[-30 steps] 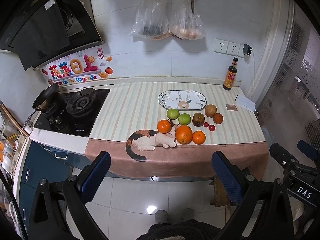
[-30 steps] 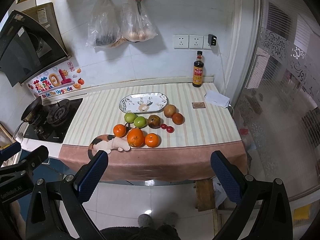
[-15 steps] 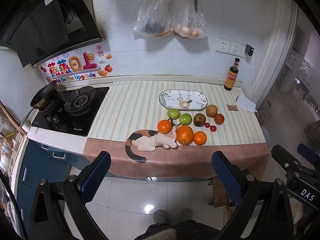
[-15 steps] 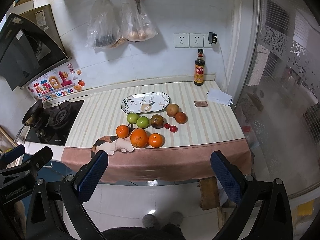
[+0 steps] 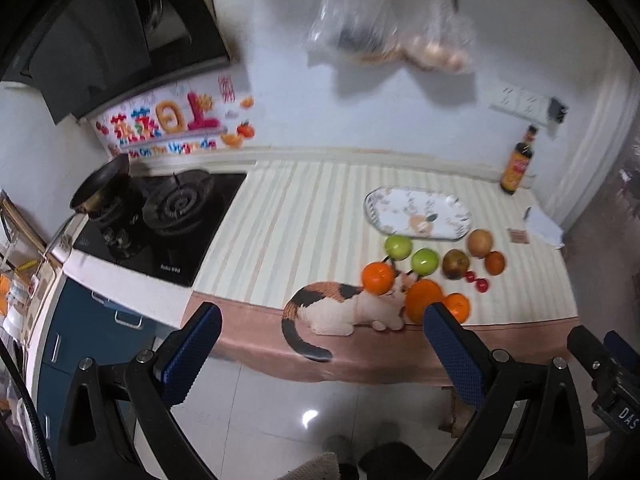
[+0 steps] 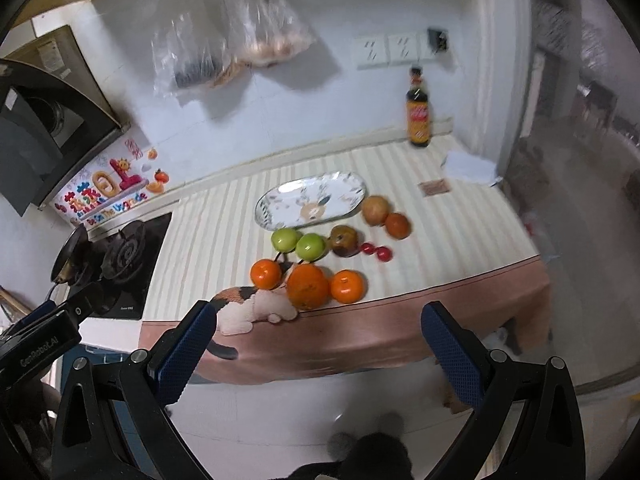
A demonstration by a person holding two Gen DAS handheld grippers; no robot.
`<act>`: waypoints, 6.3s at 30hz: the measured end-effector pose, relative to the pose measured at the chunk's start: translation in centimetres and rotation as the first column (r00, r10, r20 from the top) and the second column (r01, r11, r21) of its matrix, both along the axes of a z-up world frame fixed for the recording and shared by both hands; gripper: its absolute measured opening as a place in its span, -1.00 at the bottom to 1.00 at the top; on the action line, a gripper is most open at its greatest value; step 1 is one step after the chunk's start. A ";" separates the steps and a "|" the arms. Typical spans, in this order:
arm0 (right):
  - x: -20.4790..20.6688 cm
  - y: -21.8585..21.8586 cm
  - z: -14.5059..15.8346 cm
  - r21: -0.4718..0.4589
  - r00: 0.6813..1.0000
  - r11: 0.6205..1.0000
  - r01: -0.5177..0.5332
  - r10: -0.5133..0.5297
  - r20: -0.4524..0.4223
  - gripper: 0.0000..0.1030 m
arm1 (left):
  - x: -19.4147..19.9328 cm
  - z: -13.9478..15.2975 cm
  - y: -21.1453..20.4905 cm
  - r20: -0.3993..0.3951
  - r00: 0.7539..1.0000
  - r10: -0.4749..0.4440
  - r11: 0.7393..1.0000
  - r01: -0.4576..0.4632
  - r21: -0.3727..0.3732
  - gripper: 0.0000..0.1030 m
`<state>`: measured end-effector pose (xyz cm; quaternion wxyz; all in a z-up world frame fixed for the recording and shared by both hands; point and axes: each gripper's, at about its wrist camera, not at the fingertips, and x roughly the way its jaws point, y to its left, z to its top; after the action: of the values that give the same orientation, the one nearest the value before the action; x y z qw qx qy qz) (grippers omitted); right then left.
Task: Organize fruits
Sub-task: 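Grasp the large orange with the right tool while the left tool grasps a tangerine, then carry the orange onto the plate with the right tool while the left places the tangerine, then grasp the brown kiwi with the right tool while the left grasps a green apple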
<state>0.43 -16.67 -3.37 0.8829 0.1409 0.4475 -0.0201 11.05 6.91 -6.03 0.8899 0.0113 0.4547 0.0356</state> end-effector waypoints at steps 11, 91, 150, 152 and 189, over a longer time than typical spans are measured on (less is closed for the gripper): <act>16.6 1.7 -18.7 0.110 0.921 0.976 -0.187 0.213 -0.327 1.00 | 9.7 -11.4 -0.2 -0.270 0.959 0.088 0.994 -0.069 0.081 0.99; 50.5 -2.9 -29.5 0.055 0.802 0.963 -0.265 0.251 -0.542 0.54 | 43.3 -26.3 -10.4 -0.655 0.740 -0.152 0.960 -0.048 -0.277 0.23; 30.9 -3.1 -8.9 -0.070 0.969 0.989 -0.133 0.115 -0.217 0.88 | 21.6 -6.3 -6.9 -0.191 0.975 -0.114 0.990 0.096 -0.101 0.79; 30.3 -3.0 -8.1 -0.069 0.973 0.989 -0.128 0.112 -0.200 0.88 | 21.1 -5.9 -6.9 -0.179 0.977 -0.117 0.990 0.100 -0.104 0.79; 31.8 -3.3 -29.1 0.071 0.816 0.973 -0.222 0.225 -0.533 0.18 | 24.0 -20.8 -7.6 -0.414 0.909 -0.045 0.997 0.068 0.043 0.93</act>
<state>32.19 -20.00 -32.45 0.7178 0.0787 0.6902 0.0461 35.09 -0.70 -26.87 0.7739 0.0569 0.6304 0.0195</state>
